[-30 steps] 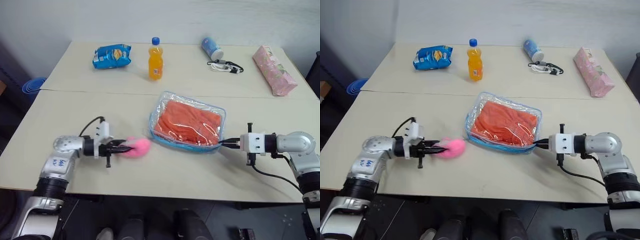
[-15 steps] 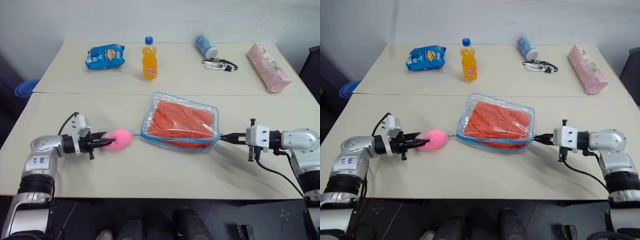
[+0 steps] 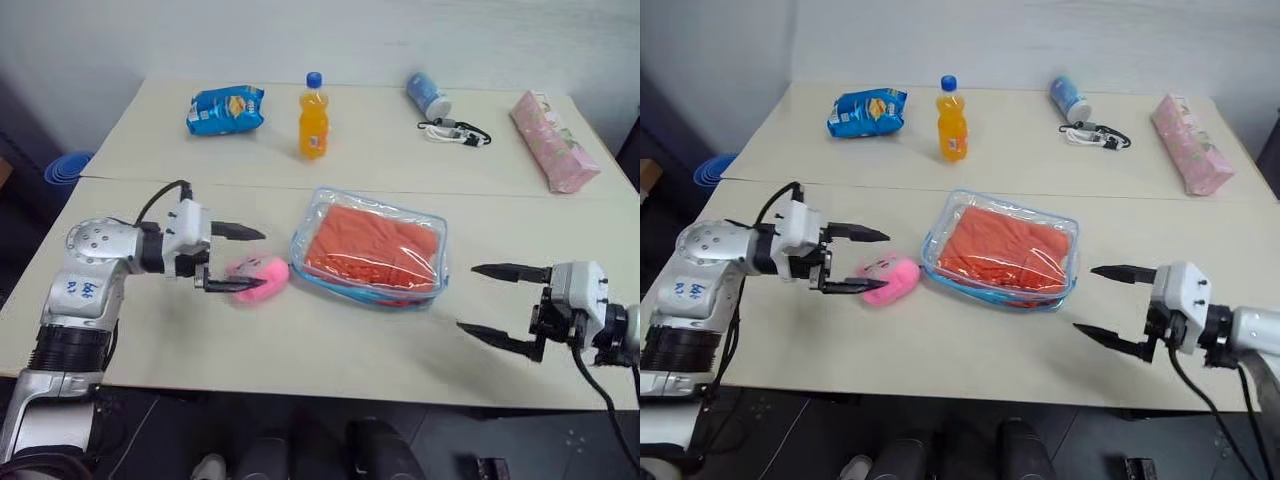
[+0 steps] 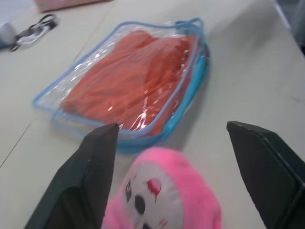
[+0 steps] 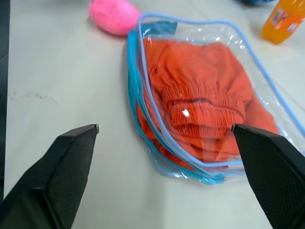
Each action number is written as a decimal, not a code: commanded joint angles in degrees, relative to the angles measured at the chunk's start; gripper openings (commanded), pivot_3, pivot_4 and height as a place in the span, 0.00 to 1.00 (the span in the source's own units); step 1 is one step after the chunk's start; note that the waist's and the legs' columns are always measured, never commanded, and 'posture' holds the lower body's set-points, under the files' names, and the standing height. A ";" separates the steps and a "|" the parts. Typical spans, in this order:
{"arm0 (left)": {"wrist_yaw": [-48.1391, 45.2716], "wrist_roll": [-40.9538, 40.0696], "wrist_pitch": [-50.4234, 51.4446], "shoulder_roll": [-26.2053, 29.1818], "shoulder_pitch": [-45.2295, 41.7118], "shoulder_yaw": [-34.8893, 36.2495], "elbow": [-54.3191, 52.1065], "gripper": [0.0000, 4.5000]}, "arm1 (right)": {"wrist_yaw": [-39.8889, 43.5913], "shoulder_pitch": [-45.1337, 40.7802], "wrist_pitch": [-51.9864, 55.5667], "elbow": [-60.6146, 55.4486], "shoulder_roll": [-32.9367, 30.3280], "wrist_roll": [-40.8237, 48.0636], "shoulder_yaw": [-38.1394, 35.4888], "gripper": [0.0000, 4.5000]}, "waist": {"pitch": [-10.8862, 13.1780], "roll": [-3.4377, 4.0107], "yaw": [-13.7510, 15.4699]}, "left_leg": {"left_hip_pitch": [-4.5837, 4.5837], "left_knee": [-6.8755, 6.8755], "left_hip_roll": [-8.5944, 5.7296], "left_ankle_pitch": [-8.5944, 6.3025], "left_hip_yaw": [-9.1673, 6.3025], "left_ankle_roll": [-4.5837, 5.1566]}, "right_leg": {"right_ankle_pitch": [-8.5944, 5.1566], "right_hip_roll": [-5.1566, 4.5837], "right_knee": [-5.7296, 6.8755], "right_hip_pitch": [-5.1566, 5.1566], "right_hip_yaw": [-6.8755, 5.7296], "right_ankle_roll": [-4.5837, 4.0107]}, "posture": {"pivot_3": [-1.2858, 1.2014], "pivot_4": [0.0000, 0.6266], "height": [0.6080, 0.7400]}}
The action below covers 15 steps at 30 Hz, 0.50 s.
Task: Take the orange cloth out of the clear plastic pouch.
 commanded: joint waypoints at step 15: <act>5.73 17.35 -26.65 -19.74 -16.88 -10.92 37.74 0.72 | -8.25 10.81 -1.20 -11.25 10.08 -3.30 0.62 1.00 | 0.10 -0.19 0.00 | 0.12 0.11 -0.05 0.02 0.13 0.07 | 0.06 0.06 0.11 0.06 0.15 0.11 | 0.52 0.24 1.00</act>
